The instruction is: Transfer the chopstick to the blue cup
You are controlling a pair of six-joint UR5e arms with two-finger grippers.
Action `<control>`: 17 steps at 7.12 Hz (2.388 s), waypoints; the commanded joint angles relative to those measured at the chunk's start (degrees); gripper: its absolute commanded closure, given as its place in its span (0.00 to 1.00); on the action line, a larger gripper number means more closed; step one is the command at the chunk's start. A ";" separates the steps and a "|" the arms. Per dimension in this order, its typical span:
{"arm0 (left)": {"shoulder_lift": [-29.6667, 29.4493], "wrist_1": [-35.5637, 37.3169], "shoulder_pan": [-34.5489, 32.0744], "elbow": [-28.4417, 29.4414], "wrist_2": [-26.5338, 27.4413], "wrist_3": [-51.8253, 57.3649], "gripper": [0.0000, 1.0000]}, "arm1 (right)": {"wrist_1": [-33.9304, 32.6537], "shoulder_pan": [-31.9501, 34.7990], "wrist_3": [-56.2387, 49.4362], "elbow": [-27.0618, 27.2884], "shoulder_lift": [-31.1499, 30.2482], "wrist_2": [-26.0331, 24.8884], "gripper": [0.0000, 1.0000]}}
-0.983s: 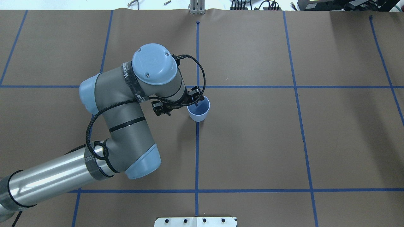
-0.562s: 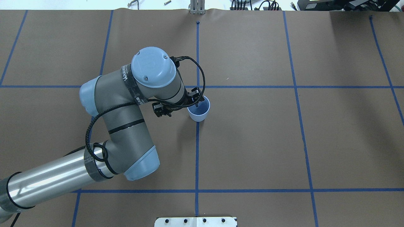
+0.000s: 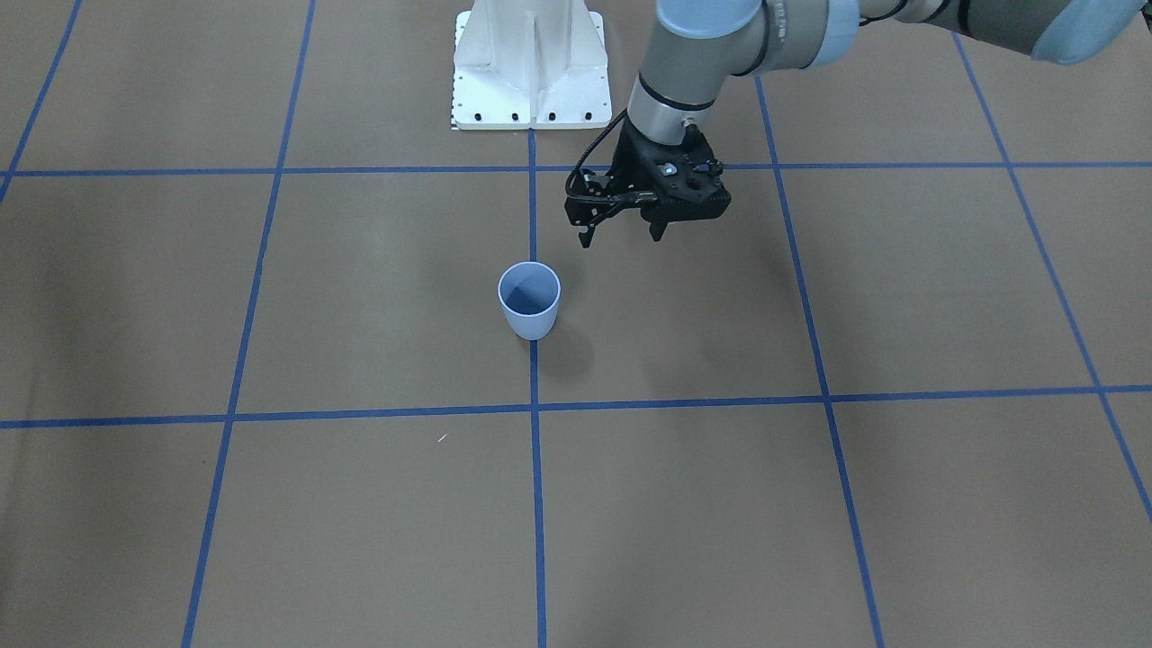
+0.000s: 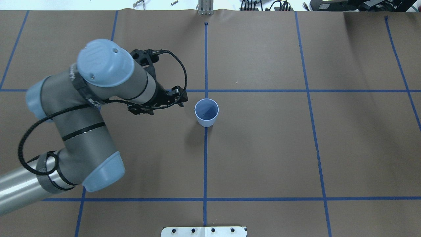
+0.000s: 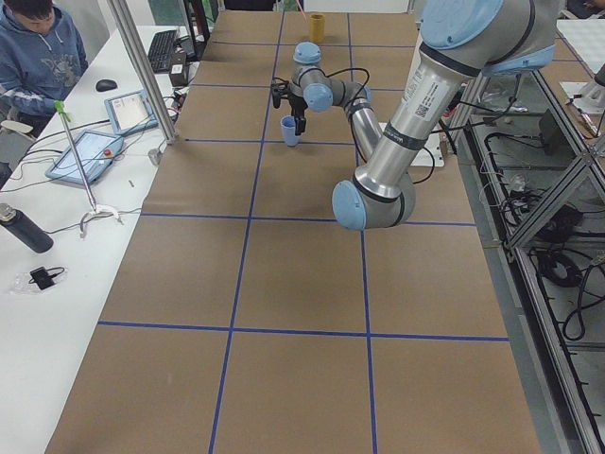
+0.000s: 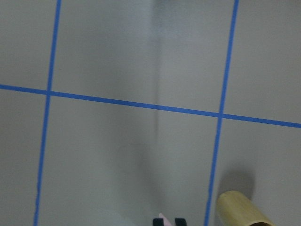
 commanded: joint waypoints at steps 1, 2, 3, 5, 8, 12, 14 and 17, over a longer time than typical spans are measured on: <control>5.99 -0.09 -5.85 -2.43 -3.69 9.05 0.02 | 0.20 -11.56 24.00 5.49 7.16 4.20 1.00; 8.89 -0.18 -7.00 -3.40 -4.22 13.27 0.02 | 4.46 -17.36 36.49 7.34 9.29 4.21 1.00; 10.92 -0.18 -9.28 -3.84 -5.79 18.10 0.02 | 14.77 -23.42 52.01 7.01 10.18 3.95 1.00; 14.79 -0.27 -11.66 -6.38 -6.68 21.39 0.02 | 29.52 -34.59 78.08 1.51 18.13 -2.86 1.00; 14.98 -0.18 -11.67 -6.13 -6.68 21.49 0.02 | 29.82 -36.75 81.43 -2.48 24.16 -5.37 1.00; 14.90 -0.18 -11.67 -6.22 -6.59 20.79 0.02 | 31.48 -37.71 82.23 -6.87 26.45 -6.24 1.00; 14.90 -0.09 -11.67 -5.95 -6.59 20.79 0.02 | 33.93 -39.30 83.19 -8.36 26.54 -8.88 1.00; 14.90 -0.09 -11.59 -6.04 -6.51 20.70 0.02 | 37.12 -43.41 83.63 -11.45 26.28 -13.07 0.33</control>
